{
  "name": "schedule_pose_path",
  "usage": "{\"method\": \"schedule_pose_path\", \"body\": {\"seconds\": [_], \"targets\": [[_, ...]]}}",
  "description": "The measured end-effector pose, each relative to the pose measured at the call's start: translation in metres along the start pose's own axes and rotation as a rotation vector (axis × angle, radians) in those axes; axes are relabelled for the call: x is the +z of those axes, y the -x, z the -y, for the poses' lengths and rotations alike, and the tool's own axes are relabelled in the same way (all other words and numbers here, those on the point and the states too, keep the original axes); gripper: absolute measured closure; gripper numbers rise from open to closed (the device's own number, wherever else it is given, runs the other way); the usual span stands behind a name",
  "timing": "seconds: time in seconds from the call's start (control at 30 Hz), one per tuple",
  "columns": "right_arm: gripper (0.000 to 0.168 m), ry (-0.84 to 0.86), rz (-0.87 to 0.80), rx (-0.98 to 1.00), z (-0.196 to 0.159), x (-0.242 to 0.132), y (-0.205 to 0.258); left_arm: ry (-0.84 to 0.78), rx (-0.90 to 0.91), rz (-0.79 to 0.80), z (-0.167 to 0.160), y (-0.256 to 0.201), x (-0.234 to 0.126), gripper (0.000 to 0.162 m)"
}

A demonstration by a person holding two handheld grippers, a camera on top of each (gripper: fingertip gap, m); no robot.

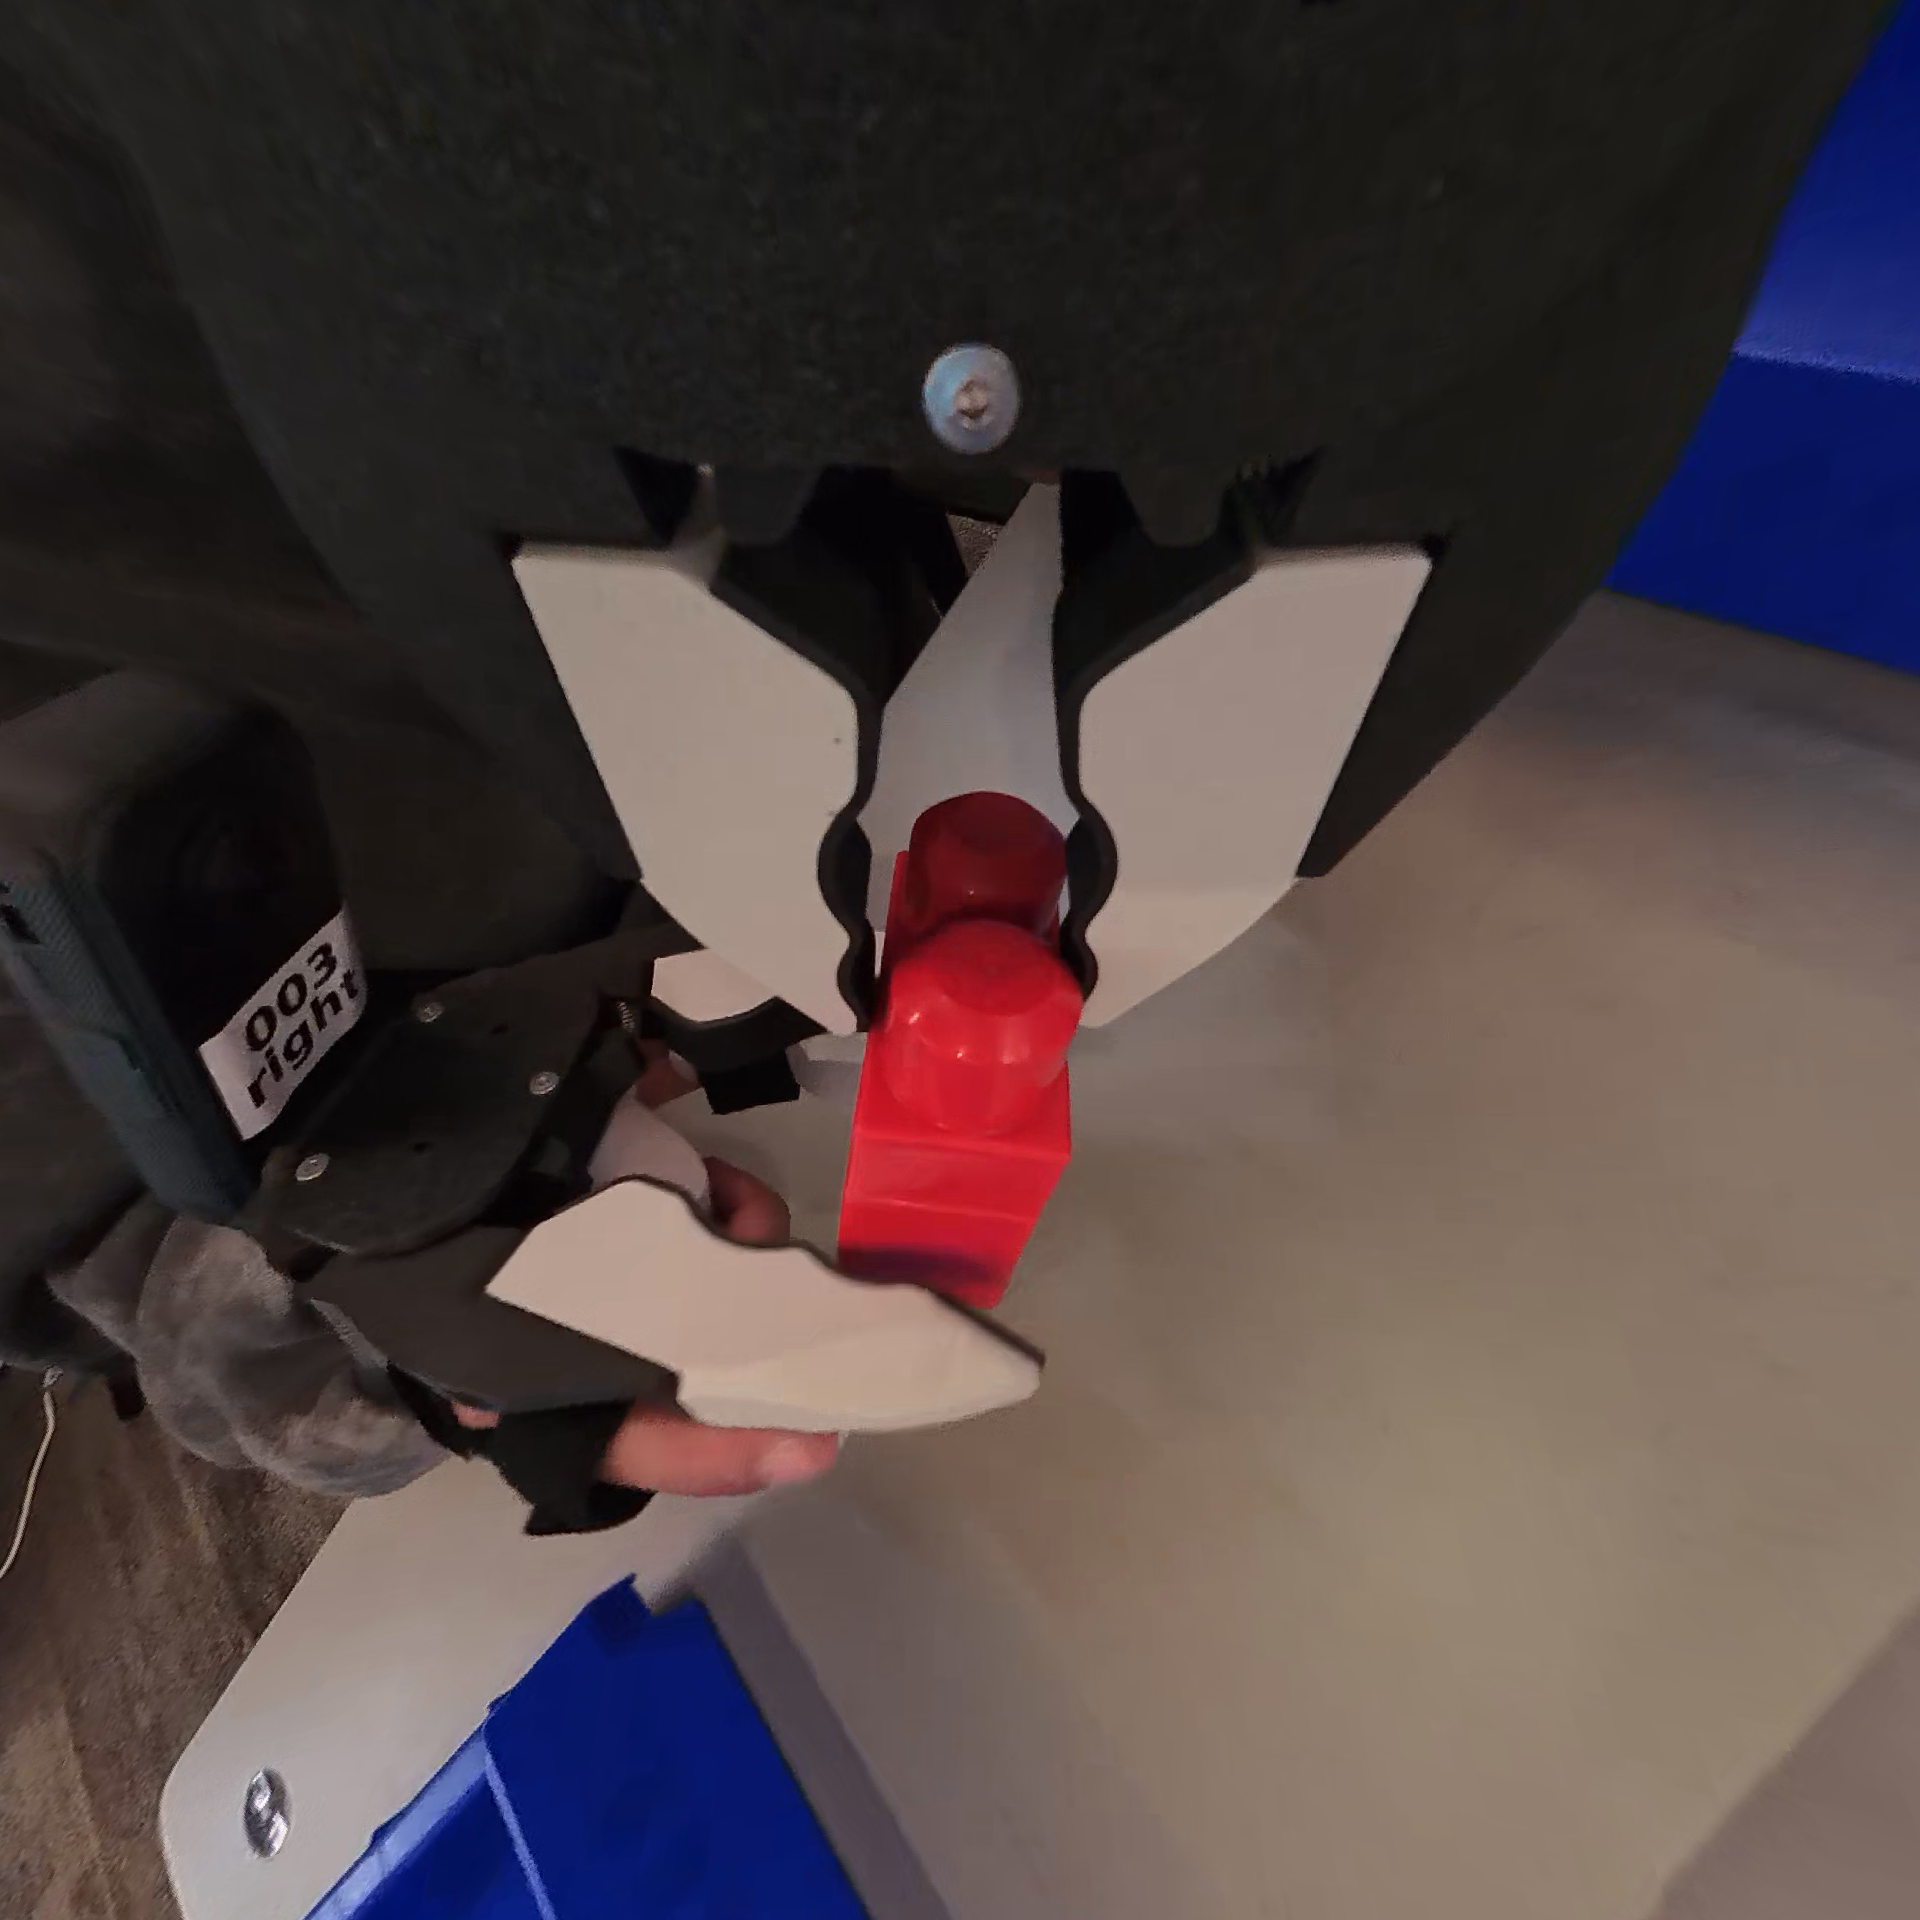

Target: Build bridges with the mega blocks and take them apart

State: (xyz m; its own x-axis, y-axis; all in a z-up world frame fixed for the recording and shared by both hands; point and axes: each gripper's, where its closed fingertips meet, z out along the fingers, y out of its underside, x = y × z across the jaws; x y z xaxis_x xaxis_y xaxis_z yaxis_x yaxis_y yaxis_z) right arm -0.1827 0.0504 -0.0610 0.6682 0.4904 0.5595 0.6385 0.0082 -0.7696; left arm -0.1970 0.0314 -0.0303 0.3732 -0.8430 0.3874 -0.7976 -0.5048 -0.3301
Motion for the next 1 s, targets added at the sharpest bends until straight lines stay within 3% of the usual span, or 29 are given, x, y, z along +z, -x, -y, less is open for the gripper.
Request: {"method": "schedule_pose_path", "body": {"seconds": [1.0], "targets": [[0.088,0.111,0.113,-0.212,-0.035,0.015,0.033,0.1,0.035,-0.012,-0.044,0.008,0.02,0.133]]}}
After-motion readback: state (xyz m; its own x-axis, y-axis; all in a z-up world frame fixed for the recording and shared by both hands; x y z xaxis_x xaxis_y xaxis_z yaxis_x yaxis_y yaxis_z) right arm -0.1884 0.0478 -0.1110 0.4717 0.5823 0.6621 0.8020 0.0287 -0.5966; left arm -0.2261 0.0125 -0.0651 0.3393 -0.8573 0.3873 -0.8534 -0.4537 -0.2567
